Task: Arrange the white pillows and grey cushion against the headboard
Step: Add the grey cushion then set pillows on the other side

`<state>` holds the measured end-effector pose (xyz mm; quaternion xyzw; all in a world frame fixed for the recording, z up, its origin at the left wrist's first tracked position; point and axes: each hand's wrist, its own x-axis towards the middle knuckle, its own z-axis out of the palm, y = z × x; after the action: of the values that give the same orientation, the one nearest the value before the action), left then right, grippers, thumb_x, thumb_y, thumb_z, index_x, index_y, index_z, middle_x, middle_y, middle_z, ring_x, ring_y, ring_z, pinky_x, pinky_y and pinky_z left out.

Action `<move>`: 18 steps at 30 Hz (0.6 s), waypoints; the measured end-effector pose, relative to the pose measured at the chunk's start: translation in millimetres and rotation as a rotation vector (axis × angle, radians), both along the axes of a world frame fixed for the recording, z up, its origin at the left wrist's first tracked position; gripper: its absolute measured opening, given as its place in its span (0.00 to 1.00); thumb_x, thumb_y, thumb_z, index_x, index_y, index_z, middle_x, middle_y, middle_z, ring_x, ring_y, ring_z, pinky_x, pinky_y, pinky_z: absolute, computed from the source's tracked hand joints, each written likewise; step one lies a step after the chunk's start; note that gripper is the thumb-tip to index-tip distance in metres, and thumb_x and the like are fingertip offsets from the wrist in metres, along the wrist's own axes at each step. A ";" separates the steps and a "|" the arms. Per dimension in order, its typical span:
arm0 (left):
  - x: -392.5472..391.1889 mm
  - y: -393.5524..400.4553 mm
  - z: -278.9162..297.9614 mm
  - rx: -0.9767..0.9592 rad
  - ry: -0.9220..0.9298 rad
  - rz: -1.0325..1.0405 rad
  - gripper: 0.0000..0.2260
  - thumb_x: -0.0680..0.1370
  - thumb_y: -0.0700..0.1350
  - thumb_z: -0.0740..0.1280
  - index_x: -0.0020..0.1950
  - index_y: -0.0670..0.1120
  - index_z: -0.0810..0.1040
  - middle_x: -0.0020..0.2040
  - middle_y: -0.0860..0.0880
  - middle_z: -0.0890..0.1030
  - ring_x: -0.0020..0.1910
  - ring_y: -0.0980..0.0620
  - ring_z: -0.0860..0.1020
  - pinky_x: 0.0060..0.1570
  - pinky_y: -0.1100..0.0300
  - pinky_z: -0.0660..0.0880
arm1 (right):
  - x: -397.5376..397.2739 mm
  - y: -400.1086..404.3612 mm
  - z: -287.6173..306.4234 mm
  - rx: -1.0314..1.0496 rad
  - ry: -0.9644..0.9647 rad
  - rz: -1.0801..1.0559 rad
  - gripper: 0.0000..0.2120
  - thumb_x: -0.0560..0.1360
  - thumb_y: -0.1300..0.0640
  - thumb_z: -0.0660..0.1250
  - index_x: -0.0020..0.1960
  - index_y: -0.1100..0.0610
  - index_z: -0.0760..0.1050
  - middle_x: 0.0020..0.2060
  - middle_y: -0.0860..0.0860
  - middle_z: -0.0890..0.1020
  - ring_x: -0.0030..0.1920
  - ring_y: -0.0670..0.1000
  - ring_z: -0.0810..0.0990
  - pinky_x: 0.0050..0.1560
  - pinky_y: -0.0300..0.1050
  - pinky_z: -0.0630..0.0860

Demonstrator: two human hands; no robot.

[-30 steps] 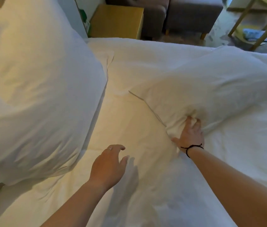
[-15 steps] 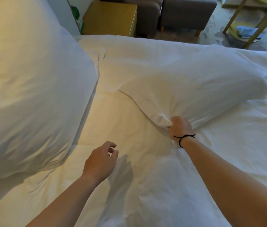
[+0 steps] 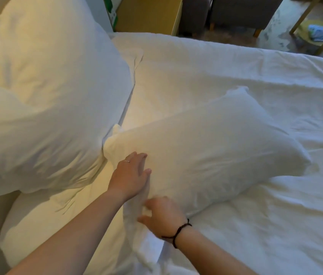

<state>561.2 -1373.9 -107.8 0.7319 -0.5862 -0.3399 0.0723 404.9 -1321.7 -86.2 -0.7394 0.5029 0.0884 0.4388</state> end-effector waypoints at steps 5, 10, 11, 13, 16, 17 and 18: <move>6.3 -8.8 -18.2 -0.058 -0.015 -0.014 0.24 0.79 0.59 0.62 0.74 0.56 0.65 0.75 0.49 0.66 0.73 0.43 0.65 0.70 0.45 0.65 | -31.6 -140.8 -5.4 -0.466 -0.028 -0.292 0.18 0.78 0.44 0.61 0.61 0.52 0.78 0.57 0.52 0.81 0.57 0.54 0.78 0.57 0.49 0.74; 20.4 -42.4 -40.2 -0.099 -0.012 0.016 0.26 0.77 0.64 0.60 0.73 0.57 0.66 0.75 0.47 0.67 0.74 0.44 0.63 0.72 0.44 0.62 | -45.0 -242.5 -47.7 -0.402 0.349 0.055 0.28 0.79 0.35 0.47 0.74 0.47 0.63 0.74 0.47 0.67 0.74 0.52 0.61 0.75 0.58 0.54; 25.6 -52.4 -46.1 -0.101 -0.018 0.005 0.27 0.77 0.66 0.58 0.74 0.57 0.66 0.75 0.48 0.67 0.75 0.45 0.63 0.73 0.44 0.61 | -45.0 -247.5 -57.1 -0.394 0.368 0.067 0.31 0.78 0.33 0.44 0.75 0.45 0.60 0.75 0.46 0.63 0.76 0.52 0.57 0.76 0.59 0.49; 35.2 -73.9 -57.8 -0.090 -0.037 -0.003 0.28 0.77 0.67 0.55 0.74 0.56 0.66 0.75 0.50 0.67 0.75 0.47 0.63 0.74 0.45 0.60 | -44.9 -244.5 -73.1 -0.441 0.371 0.047 0.33 0.76 0.31 0.38 0.76 0.43 0.57 0.77 0.45 0.61 0.77 0.51 0.54 0.76 0.59 0.44; 40.2 -103.8 -72.2 -0.055 -0.073 0.010 0.29 0.78 0.67 0.52 0.74 0.53 0.67 0.74 0.50 0.70 0.73 0.47 0.67 0.73 0.45 0.62 | -52.6 -222.7 -90.3 -0.517 0.346 0.006 0.33 0.76 0.32 0.34 0.76 0.42 0.53 0.77 0.44 0.61 0.78 0.50 0.52 0.76 0.57 0.41; 39.0 -113.1 -75.2 -0.024 -0.083 0.014 0.30 0.78 0.67 0.50 0.74 0.52 0.67 0.73 0.50 0.71 0.72 0.46 0.67 0.72 0.43 0.61 | -57.1 -214.9 -93.5 -0.518 0.340 -0.008 0.32 0.76 0.32 0.34 0.77 0.41 0.52 0.77 0.44 0.60 0.78 0.49 0.51 0.76 0.57 0.39; 37.2 -121.4 -77.1 0.020 -0.097 0.016 0.31 0.78 0.68 0.48 0.73 0.53 0.68 0.73 0.50 0.72 0.72 0.46 0.68 0.72 0.42 0.61 | -61.4 -206.9 -95.9 -0.518 0.336 -0.017 0.32 0.77 0.33 0.33 0.77 0.41 0.50 0.77 0.43 0.58 0.78 0.48 0.50 0.76 0.56 0.38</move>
<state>598.5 -1495.3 -184.9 0.7527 -0.5799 -0.3092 0.0394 343.6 -1528.5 -182.1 -0.7973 0.5806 0.0747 0.1473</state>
